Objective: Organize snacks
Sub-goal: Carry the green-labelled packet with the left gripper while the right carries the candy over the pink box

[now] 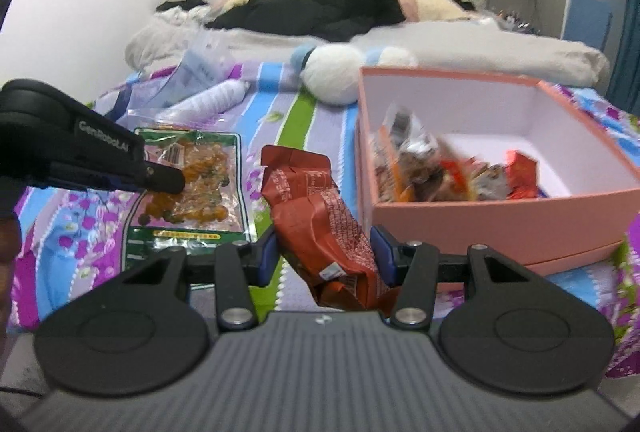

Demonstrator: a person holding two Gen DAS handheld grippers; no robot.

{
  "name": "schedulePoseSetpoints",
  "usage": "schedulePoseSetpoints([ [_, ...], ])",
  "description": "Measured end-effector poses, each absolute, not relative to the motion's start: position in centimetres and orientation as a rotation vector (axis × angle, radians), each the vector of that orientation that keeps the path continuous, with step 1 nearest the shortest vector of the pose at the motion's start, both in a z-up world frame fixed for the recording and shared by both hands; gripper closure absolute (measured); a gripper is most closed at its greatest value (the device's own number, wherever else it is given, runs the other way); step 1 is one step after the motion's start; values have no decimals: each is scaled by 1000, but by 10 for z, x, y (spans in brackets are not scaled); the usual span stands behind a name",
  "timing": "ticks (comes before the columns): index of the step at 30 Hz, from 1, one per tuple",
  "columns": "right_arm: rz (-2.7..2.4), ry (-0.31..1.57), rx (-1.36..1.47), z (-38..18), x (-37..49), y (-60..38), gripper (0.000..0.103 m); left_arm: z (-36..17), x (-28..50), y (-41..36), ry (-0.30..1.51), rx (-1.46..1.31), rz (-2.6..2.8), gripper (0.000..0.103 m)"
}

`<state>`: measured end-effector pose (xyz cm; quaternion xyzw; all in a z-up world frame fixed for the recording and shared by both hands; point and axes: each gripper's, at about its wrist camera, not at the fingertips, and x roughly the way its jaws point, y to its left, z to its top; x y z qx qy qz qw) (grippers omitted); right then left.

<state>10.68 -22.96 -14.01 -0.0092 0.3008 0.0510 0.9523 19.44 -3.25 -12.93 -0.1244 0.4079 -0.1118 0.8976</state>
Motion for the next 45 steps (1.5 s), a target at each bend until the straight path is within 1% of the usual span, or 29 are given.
schedulePoseSetpoints([
  [8,37,549,17,-110,85,-256,51,-98,181,-59,800,-232,-311,91],
  [13,-7,534,32,-105,78,-274,51,-89,185,-80,786,-228,-362,91],
  [19,-68,520,50,-103,88,-302,51,-80,207,-111,767,-214,-416,91],
  [25,-115,495,58,-95,116,-337,51,-72,246,-152,746,-185,-462,91],
  [34,-128,514,78,-96,169,-371,51,-83,306,-200,788,-146,-479,91],
  [45,-125,603,117,-129,224,-396,51,-115,369,-236,857,-92,-466,91],
])
